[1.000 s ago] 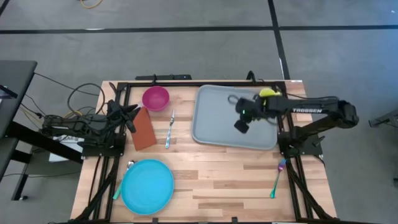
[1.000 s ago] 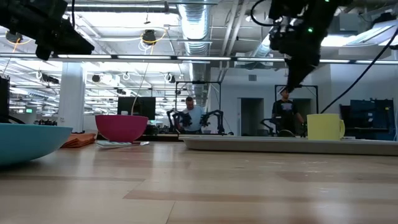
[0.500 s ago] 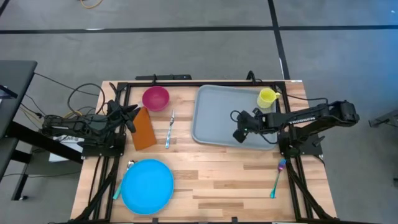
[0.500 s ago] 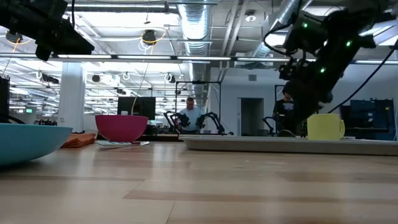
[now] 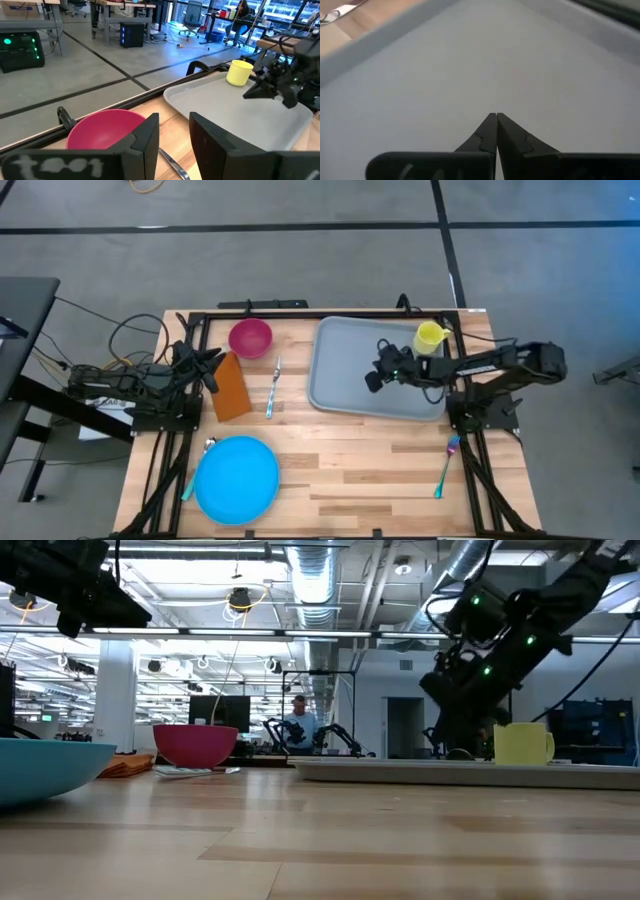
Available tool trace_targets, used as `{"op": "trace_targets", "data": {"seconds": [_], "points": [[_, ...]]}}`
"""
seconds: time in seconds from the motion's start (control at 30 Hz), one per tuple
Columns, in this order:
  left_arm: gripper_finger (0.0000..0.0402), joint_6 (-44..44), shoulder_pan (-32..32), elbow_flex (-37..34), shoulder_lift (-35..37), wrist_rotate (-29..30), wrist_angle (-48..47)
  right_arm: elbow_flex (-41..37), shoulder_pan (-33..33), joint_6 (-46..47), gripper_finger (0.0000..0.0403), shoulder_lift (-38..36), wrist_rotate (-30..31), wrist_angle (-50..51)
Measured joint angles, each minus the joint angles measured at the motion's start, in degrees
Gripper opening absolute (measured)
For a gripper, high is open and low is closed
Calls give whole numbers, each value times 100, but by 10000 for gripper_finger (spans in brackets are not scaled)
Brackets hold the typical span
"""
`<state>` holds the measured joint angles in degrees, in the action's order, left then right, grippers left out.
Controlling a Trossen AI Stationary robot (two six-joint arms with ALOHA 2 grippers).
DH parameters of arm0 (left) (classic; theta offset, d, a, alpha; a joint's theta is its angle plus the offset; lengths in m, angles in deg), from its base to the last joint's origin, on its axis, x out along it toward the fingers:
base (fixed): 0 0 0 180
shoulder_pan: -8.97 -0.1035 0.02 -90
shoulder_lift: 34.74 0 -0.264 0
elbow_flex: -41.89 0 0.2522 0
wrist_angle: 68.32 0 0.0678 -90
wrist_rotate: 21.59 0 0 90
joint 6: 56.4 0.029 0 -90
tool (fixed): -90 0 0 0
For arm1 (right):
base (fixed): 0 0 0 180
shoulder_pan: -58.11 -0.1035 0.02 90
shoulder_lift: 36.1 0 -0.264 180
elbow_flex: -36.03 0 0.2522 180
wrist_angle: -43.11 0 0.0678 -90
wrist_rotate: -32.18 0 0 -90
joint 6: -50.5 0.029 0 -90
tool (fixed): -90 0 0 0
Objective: Set up tray
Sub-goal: Move the gray tray to the center of the table
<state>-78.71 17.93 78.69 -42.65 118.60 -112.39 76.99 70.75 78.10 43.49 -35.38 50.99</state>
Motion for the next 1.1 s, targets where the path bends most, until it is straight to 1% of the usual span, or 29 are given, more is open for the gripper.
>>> {"op": "trace_targets", "data": {"seconds": [0.13, 0.27, 0.37, 0.5, 0.67, 0.77, 0.9, 1.1], "points": [[96, 1, 1, 0, 0, 0, 0, 36, -152, 120, 0, 857, 14, -631], [96, 1, 0, 0, 0, 0, -20, 256, -116, 239, 0, 1452, 47, -1106], [96, 1, 0, 0, 0, -1, -23, 396, -20, 239, 0, 1778, 177, -1137], [96, 1, 1, 0, 0, -4, -26, 510, 37, 242, 0, 2037, 117, -1225], [96, 1, 1, 0, 0, -7, -26, 520, -154, 275, 0, 2053, 35, -1182], [96, 1, 1, 0, 0, -7, -26, 516, -348, 451, 0, 1945, -121, -1083], [96, 1, 1, 0, 0, -7, -25, 510, -678, 667, 0, 1852, -167, -926], [96, 1, -1, 0, 0, -7, -24, 507, -1311, 1290, 0, 1853, -160, -963]]}}
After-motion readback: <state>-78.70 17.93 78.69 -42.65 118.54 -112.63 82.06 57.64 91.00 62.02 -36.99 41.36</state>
